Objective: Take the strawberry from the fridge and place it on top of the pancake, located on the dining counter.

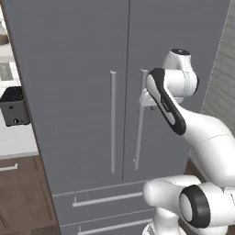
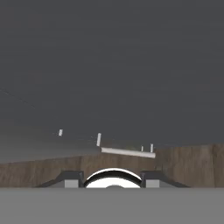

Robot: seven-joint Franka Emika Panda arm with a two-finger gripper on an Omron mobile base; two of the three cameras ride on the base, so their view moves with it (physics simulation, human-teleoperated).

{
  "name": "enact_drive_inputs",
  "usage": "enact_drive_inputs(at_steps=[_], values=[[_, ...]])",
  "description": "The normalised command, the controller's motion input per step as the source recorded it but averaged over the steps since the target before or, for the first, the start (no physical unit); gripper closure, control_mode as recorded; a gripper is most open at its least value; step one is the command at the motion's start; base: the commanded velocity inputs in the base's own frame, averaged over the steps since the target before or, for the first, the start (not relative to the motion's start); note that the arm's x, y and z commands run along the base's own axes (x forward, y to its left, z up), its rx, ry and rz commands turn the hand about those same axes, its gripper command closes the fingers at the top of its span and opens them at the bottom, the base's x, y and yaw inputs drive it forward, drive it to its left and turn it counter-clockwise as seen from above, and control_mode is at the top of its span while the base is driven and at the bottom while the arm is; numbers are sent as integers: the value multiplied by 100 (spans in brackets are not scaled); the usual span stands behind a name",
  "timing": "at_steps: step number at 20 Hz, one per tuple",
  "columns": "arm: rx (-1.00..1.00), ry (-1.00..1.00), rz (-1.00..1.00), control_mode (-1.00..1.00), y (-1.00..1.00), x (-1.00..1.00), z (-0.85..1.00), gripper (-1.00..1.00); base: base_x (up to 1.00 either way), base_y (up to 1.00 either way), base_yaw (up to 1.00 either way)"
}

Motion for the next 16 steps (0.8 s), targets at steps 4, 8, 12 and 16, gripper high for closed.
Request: enact_drive_inputs(at_steps=[4,8,12,16], values=[[0,0,0,100,0,0,0,-100,-42,26,0],[0,0,0,100,0,0,0,-100,-37,85,0],[0,0,0,100,0,0,0,-100,-11,66,0],[0,0,0,100,0,0,0,-100,-39,1,0]])
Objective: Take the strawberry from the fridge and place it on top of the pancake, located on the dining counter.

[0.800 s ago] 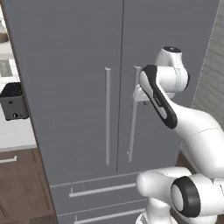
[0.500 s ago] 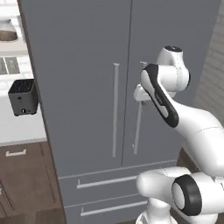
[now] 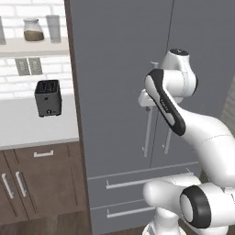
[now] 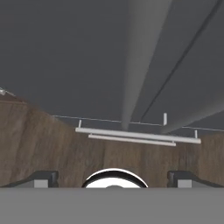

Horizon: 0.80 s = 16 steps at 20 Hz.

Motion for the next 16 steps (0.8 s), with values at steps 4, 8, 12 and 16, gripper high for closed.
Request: enact_drive_inputs(at_steps=[4,8,12,16], values=[[0,0,0,100,0,0,0,-100,-39,-14,-1],[0,0,0,100,0,0,0,-100,-4,-19,0],[0,0,0,100,0,0,0,-100,0,-27,0],[0,0,0,100,0,0,0,-100,0,-38,0]])
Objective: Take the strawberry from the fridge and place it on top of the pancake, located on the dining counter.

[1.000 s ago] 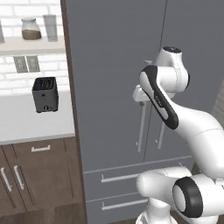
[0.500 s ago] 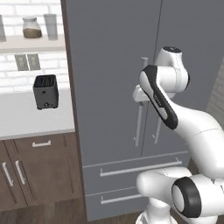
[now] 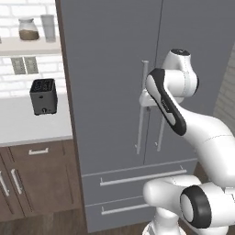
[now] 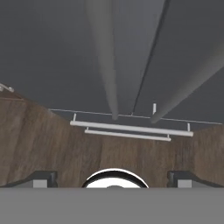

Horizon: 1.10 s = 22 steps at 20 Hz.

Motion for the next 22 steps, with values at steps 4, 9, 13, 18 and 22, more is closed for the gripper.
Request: enact_drive_inputs(at_steps=[4,9,13,18,22], values=[[0,0,0,100,0,0,0,-100,0,-21,0],[0,0,0,100,0,0,0,-100,-10,-18,0],[0,0,0,100,0,0,0,-100,-11,-43,0],[0,0,0,100,0,0,0,-100,-27,-19,0],[0,0,0,100,0,0,0,-100,-38,0,0]])
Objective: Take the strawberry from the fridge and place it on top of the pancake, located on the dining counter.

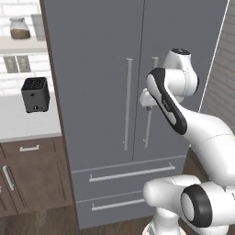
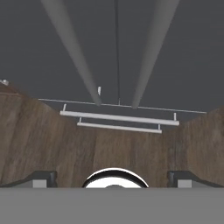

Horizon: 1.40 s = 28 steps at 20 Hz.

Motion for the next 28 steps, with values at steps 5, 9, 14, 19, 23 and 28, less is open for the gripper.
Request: enact_drive_inputs(at_steps=[5,9,14,19,23,28], values=[[0,0,0,100,0,0,0,-100,-9,0,0],[0,0,0,100,0,0,0,-100,-2,0,0],[0,0,0,100,0,0,0,-100,0,0,0],[-1,-15,0,-100,-3,1,-1,-100,0,0,0],[-5,-47,0,-100,-18,0,1,-100,0,0,0],[-1,-43,-3,-100,-16,0,20,-100,0,0,0]])
